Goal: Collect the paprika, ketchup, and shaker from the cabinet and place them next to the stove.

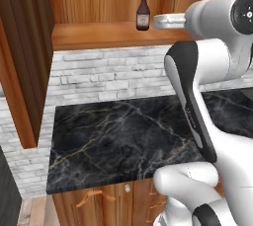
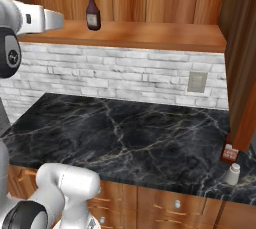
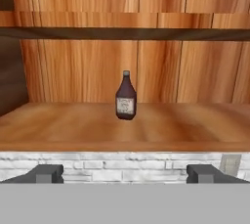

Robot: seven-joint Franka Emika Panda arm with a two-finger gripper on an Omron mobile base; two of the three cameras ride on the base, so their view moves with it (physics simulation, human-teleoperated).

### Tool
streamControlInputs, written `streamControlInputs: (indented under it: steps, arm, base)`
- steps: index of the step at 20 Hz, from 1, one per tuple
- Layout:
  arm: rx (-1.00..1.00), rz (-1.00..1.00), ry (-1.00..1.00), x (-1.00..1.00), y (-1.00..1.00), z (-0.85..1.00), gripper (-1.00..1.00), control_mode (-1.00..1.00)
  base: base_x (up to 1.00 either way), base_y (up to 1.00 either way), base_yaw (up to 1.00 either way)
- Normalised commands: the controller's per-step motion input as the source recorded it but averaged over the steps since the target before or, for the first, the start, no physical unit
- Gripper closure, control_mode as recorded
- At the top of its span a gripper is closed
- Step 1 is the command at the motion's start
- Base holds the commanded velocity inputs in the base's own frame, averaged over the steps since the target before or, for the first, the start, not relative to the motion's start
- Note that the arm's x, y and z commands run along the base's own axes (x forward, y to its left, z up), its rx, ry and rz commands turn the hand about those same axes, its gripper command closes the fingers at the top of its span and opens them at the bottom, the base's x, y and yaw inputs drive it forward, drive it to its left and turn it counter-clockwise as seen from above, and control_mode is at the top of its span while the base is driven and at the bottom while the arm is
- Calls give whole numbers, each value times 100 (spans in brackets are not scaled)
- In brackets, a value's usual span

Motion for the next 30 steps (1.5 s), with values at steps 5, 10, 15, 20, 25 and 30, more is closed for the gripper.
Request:
streamControlInputs:
  steps: [5, 10, 15, 20, 25, 30]
  arm:
    - [1, 0, -9, 40, 19, 13, -100, -100]
    - [1, 0, -4, 46, 2, 4, -100, -100]
    - [0, 0, 0, 48, 0, 1, -100, -100]
    - [0, 0, 0, 53, 0, 2, -100, -100]
    - [0, 0, 0, 58, 0, 6, -100, -100]
    - [0, 0, 0, 59, -5, 1, -100, -100]
  base:
    - [0, 0, 0]
    - [0, 0, 0]
    - [0, 0, 0]
    - [0, 0, 0]
    - [0, 0, 0]
    - [0, 0, 0]
